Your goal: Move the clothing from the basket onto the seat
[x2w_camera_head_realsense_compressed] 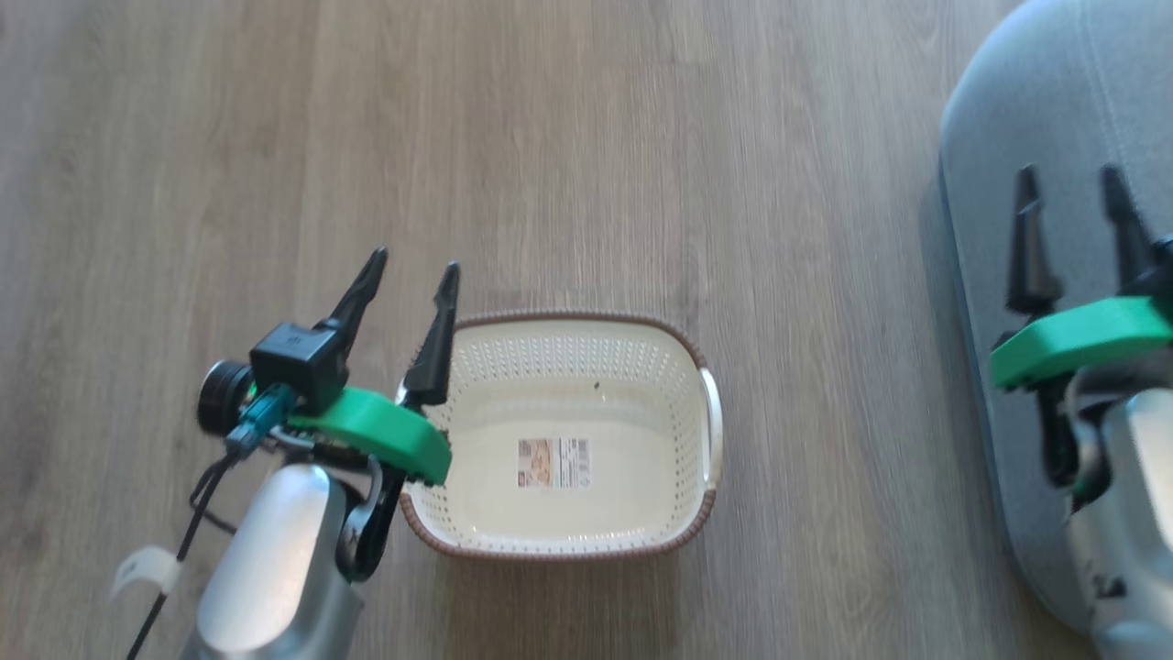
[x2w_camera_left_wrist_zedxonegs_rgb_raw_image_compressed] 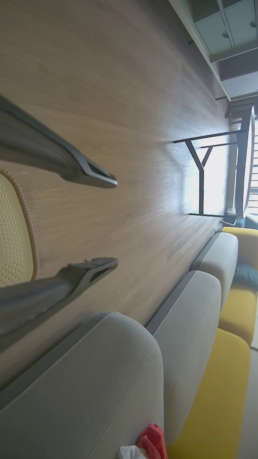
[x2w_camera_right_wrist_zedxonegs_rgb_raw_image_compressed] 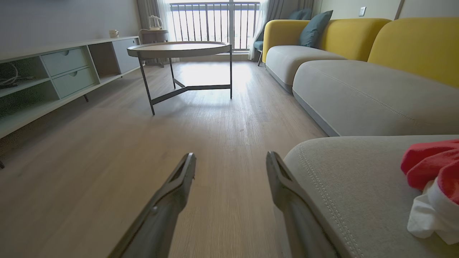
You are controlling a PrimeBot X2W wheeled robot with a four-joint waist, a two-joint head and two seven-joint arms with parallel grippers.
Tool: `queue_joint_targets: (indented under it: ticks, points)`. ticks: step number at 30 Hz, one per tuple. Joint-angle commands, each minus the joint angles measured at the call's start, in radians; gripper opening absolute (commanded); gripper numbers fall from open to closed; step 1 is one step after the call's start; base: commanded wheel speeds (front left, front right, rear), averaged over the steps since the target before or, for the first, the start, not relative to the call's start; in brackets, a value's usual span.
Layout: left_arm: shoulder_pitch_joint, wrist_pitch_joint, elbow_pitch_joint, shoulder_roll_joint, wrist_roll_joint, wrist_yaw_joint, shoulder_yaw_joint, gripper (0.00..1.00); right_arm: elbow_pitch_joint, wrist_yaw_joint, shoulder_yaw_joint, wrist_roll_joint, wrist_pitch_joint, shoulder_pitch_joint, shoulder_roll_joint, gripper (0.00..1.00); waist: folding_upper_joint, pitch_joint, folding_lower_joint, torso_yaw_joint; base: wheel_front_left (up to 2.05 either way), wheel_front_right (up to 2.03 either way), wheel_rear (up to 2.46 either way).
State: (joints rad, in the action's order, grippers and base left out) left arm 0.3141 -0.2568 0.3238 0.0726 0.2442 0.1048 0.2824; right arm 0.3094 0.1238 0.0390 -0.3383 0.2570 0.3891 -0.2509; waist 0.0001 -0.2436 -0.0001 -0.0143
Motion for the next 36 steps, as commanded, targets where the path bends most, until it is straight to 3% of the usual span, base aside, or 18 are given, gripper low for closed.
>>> queue_joint_targets:
  ticks: [1, 12, 28, 36]
  points:
    - [0.007, -0.005, -0.027, 0.002, -0.012, -0.007, -0.047, 1.00, -0.036, 0.007, 0.028, 0.000, 0.005, -0.015, 0.005, 1.00, -0.0001, 0.028, 0.0001, -0.012, 0.00, 0.00, 0.00]
    - [-0.100, -0.005, -0.009, -0.011, -0.060, -0.028, -0.172, 1.00, -0.057, 0.007, 0.066, 0.009, 0.005, -0.125, 0.062, 1.00, -0.0001, 0.140, 0.0001, -0.011, 0.00, 0.00, 0.00]
    - [-0.213, -0.005, -0.055, -0.020, -0.116, -0.044, -0.272, 1.00, -0.100, 0.007, 0.058, 0.045, 0.005, -0.247, 0.123, 1.00, -0.0001, 0.220, 0.0001, -0.003, 0.00, 0.00, 0.00]
    - [-0.240, -0.005, -0.081, -0.022, -0.131, -0.052, -0.292, 1.00, -0.065, 0.007, 0.057, 0.064, 0.005, -0.270, 0.131, 1.00, -0.0001, 0.232, 0.0001, 0.002, 0.00, 0.00, 0.00]
